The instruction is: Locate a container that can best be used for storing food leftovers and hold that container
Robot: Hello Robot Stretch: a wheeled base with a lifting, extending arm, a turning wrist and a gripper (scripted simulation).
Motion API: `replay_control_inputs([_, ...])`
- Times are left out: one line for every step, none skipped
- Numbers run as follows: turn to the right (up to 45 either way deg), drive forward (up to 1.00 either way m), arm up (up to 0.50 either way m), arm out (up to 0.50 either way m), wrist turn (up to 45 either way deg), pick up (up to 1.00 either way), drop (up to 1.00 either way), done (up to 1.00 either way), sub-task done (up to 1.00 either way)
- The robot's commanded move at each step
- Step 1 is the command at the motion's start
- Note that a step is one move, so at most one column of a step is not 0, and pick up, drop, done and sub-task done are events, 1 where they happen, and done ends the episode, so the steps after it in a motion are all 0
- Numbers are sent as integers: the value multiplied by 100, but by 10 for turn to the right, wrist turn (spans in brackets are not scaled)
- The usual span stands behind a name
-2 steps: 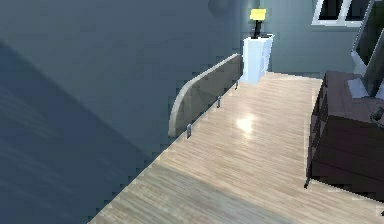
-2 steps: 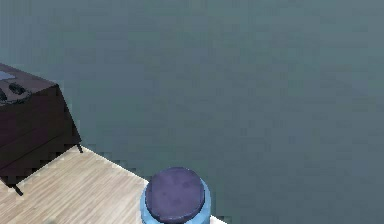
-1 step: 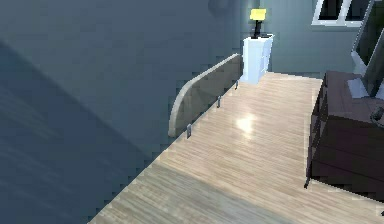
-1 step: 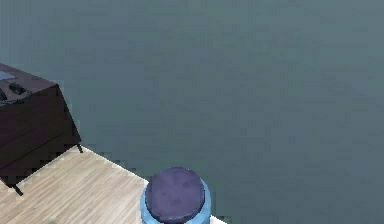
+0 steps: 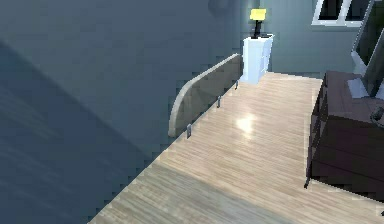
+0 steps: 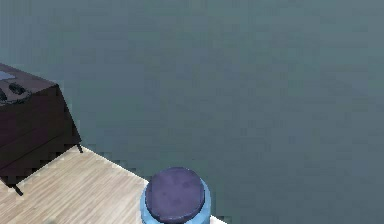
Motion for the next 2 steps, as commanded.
replay_control_inputs([0, 0, 0, 0, 0, 100, 0, 0, 0])
replay_control_inputs([0, 0, 10, 0, 0, 0, 0, 0, 0])
